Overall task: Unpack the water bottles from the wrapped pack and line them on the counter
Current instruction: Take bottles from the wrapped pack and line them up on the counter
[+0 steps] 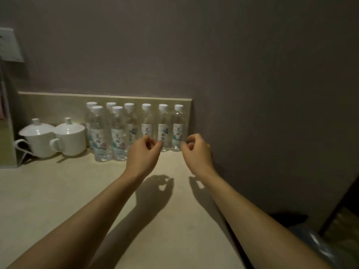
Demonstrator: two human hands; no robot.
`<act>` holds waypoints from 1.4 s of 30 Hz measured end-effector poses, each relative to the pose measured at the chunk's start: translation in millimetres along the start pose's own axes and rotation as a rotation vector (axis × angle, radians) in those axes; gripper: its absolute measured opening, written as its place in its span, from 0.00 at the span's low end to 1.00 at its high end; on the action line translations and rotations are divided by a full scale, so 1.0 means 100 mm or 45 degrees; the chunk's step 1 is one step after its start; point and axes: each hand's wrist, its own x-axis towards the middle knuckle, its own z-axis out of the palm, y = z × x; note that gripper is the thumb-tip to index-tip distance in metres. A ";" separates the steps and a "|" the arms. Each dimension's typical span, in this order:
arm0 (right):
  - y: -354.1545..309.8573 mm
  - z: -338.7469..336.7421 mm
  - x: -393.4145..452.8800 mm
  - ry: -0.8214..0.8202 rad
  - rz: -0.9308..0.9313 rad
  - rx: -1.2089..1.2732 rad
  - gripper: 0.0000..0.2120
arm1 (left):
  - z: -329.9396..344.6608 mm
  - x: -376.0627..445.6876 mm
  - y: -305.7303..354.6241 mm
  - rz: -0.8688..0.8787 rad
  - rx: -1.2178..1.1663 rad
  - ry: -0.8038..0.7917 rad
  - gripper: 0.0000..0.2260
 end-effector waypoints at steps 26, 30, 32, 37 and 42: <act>3.61 -3.33 -0.47 0.306 0.727 0.042 0.07 | 4.67 -1.82 0.92 -0.173 0.064 -1.067 0.15; 4.23 -3.38 -0.25 0.199 0.916 -0.028 0.06 | 5.25 -1.69 0.70 -0.278 0.060 -1.121 0.15; 4.56 -3.36 -0.09 0.109 1.001 -0.081 0.05 | 5.56 -1.58 0.54 -0.393 0.050 -1.158 0.14; 5.22 -3.23 0.24 -0.112 1.134 -0.143 0.06 | 6.14 -1.44 0.09 -0.598 0.070 -1.235 0.15; 5.72 -3.02 0.33 -0.303 1.298 -0.175 0.11 | 6.46 -1.50 -0.30 -0.776 0.039 -1.257 0.12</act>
